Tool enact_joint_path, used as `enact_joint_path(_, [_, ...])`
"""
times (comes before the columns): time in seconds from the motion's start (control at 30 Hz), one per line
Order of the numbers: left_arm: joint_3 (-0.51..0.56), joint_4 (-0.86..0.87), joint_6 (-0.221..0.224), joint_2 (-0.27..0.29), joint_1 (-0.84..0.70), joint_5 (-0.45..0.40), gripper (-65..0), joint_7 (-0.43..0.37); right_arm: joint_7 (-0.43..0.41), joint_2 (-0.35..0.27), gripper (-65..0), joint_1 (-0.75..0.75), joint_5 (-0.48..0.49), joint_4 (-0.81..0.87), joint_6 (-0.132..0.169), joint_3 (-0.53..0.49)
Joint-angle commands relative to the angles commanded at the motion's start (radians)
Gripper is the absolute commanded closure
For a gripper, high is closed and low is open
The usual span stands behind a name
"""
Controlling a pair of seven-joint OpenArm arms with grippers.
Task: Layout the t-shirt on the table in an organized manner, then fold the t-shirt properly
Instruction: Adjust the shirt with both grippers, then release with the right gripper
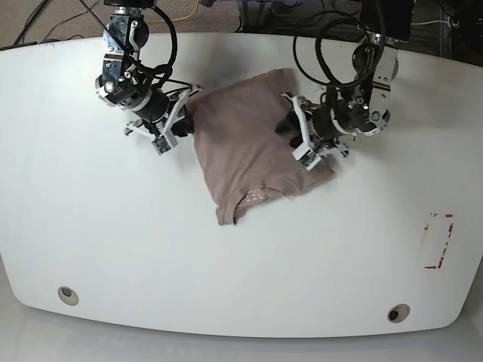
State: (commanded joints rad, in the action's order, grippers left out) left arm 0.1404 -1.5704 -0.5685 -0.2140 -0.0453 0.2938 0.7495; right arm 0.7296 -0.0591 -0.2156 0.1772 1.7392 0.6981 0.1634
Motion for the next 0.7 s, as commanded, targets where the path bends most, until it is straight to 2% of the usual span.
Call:
enact_joint_path(0.13, [-0.029,-0.005,0.0,-0.038,-0.003,0.002,-23.1,0.0,0.0,0.041,-8.7,-0.008,-0.003,0.002,0.0,-0.012])
enact_joint_path(0.43, [-0.052,-0.141,0.0,-0.037,-0.005,0.002,-23.1,0.006,0.003,0.044,-8.7,-0.009,-0.003,0.026,0.0,-0.052])
enact_joint_path(0.53, [-0.048,-0.199,0.006,0.002,-0.005,-0.003,-23.1,0.006,0.005,0.035,-8.7,-0.012,-0.003,0.08,0.0,-0.048])
enact_joint_path(0.6, [-0.049,-0.215,0.011,0.057,0.0,-0.014,-23.1,0.006,0.005,0.005,-8.7,-0.02,-0.003,0.115,0.0,-0.017])
enact_joint_path(0.63, [-0.049,-0.215,0.017,0.066,0.0,-0.018,-23.1,0.006,0.005,0.0,-8.7,-0.018,-0.003,0.121,0.0,-0.012])
enact_joint_path(0.7, [-0.044,-0.215,0.068,0.117,0.003,-0.057,-23.1,0.003,0.005,-0.015,-8.7,-0.017,-0.003,0.141,0.0,0.006])
